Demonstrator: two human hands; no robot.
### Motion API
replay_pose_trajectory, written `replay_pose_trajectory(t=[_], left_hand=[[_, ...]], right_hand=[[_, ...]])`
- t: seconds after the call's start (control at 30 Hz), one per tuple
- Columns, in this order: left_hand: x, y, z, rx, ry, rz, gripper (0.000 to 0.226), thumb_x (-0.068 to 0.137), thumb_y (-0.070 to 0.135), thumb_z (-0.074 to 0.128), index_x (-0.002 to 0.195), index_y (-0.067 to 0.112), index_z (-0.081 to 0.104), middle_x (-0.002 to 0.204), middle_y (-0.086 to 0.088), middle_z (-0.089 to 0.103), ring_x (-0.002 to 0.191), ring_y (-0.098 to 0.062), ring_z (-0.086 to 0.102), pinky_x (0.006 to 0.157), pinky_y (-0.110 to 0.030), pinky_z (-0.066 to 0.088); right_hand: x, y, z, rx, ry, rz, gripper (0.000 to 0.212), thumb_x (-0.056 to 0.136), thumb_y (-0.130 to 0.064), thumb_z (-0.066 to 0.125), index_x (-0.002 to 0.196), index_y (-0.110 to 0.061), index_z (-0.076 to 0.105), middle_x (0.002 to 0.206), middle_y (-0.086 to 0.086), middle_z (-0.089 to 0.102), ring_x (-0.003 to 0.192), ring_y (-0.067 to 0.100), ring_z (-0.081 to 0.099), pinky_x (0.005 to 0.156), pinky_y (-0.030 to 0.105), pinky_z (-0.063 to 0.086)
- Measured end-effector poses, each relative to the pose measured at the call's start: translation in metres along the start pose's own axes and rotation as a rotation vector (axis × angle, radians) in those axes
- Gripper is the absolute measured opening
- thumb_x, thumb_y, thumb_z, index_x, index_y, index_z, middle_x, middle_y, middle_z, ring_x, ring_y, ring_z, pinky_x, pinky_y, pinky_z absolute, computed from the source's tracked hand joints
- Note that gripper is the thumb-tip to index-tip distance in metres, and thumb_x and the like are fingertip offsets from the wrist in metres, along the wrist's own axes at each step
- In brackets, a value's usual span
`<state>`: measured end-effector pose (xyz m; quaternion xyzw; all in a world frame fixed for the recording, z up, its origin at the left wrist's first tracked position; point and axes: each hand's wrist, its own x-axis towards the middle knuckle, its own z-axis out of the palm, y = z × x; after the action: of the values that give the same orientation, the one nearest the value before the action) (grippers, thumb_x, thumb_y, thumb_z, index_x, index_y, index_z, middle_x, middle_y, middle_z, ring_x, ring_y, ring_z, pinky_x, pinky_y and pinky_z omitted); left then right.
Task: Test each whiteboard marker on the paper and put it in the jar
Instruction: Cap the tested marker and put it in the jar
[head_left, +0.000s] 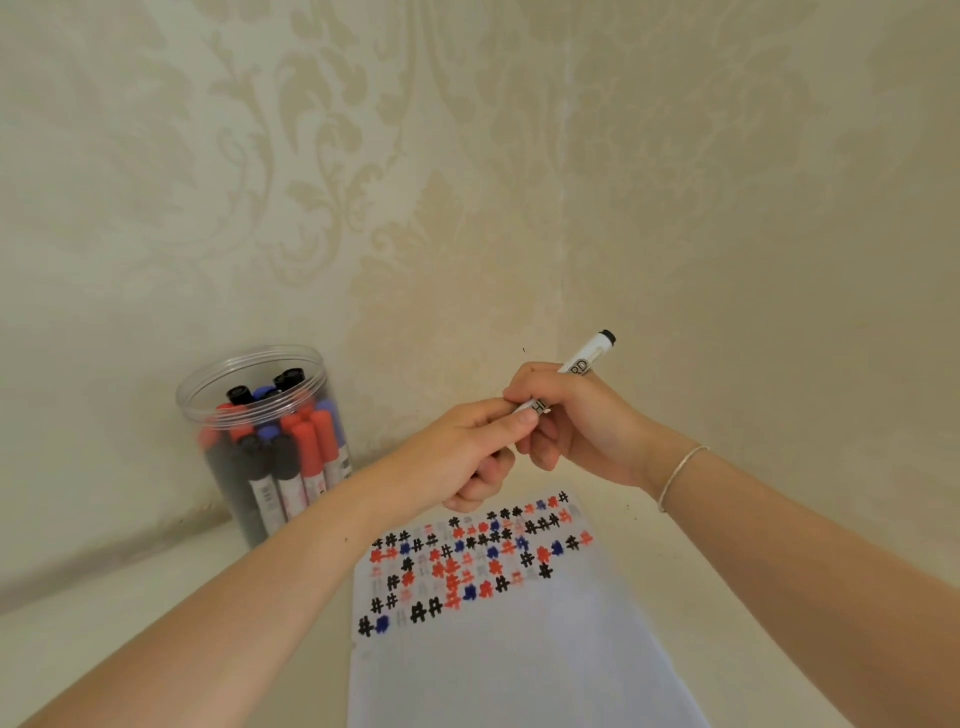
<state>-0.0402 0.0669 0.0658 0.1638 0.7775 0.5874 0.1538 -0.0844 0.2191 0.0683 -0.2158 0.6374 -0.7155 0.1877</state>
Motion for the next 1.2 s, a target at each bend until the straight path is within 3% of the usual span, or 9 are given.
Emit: replay_pose_trajectory(t=[0.2,0.37,0.47,0.63,0.73,0.83,0.97,1.1,1.2], left_hand=[[-0.006,-0.016,0.004,0.164,0.010,-0.004,0.047,0.090,0.059,0.041,0.114,0.019,0.049,0.055,0.006,0.027,0.046,-0.011,0.023,0.044,-0.023,0.029],[-0.010,-0.024,-0.007,0.360,0.155,-0.019,0.069,0.073,0.080,0.031,0.119,0.030,0.036,0.069,0.003,0.041,0.052,-0.008,0.032,0.052,-0.025,0.032],[-0.019,-0.035,-0.012,0.505,0.322,0.003,0.055,0.081,0.072,0.026,0.117,0.032,0.038,0.072,0.003,0.052,0.056,-0.006,0.045,0.054,-0.022,0.038],[-0.021,-0.058,-0.002,0.648,0.286,-0.032,0.011,0.096,0.036,0.051,0.103,0.038,0.058,0.068,0.006,0.056,0.053,-0.008,0.047,0.055,-0.027,0.043],[-0.015,-0.062,0.006,0.738,0.236,-0.073,0.028,0.092,0.021,0.052,0.103,0.045,0.062,0.069,0.007,0.059,0.055,-0.008,0.050,0.058,-0.033,0.046],[-0.010,-0.065,0.013,0.794,0.219,-0.109,0.029,0.090,0.022,0.050,0.096,0.045,0.067,0.064,0.009,0.062,0.049,-0.004,0.052,0.054,-0.028,0.042],[-0.008,-0.077,0.021,0.743,0.243,-0.102,0.021,0.087,0.024,0.053,0.089,0.041,0.066,0.062,0.008,0.061,0.051,-0.012,0.054,0.055,-0.031,0.046],[-0.010,-0.089,0.021,0.765,0.277,-0.051,0.020,0.088,0.024,0.054,0.093,0.042,0.063,0.063,0.008,0.058,0.052,-0.007,0.049,0.051,-0.025,0.036],[-0.010,-0.091,0.017,0.747,0.241,-0.026,0.014,0.089,0.031,0.055,0.094,0.042,0.063,0.062,0.006,0.058,0.048,-0.004,0.047,0.053,-0.025,0.037]], right_hand=[[-0.001,0.008,0.002,-0.135,0.042,0.000,0.027,0.086,-0.007,0.059,0.060,-0.008,0.054,0.058,0.012,0.050,0.041,0.023,0.047,0.041,0.025,0.040],[0.002,0.009,-0.001,-0.102,0.374,-0.069,0.026,0.083,-0.008,0.063,0.061,-0.009,0.049,0.048,0.008,0.041,0.035,0.021,0.038,0.043,0.028,0.033],[-0.004,0.008,-0.014,0.000,0.549,-0.047,0.024,0.085,-0.010,0.063,0.065,-0.011,0.049,0.048,0.004,0.041,0.036,0.019,0.039,0.043,0.027,0.037],[-0.017,0.027,-0.015,0.154,0.443,0.084,0.019,0.088,-0.022,0.066,0.085,-0.006,0.056,0.072,0.011,0.061,0.058,0.020,0.061,0.058,0.029,0.055],[-0.027,0.041,-0.007,0.201,0.386,0.073,0.017,0.084,-0.016,0.071,0.081,-0.006,0.056,0.075,0.011,0.061,0.063,0.020,0.062,0.065,0.029,0.056],[-0.034,0.057,0.002,0.062,0.486,0.084,0.026,0.078,-0.008,0.075,0.070,-0.011,0.050,0.062,0.005,0.056,0.050,0.013,0.049,0.053,0.024,0.047],[-0.039,0.074,0.005,0.060,0.608,0.111,0.029,0.081,-0.003,0.065,0.062,-0.010,0.044,0.056,0.010,0.050,0.042,0.017,0.040,0.043,0.024,0.037],[-0.039,0.087,0.005,-0.198,0.669,0.117,0.024,0.075,-0.001,0.059,0.058,-0.010,0.044,0.057,0.016,0.050,0.037,0.018,0.041,0.040,0.023,0.034],[-0.036,0.093,0.008,-0.352,0.739,0.099,0.013,0.070,-0.004,0.057,0.063,-0.010,0.047,0.057,0.012,0.043,0.047,0.019,0.034,0.045,0.025,0.028]])
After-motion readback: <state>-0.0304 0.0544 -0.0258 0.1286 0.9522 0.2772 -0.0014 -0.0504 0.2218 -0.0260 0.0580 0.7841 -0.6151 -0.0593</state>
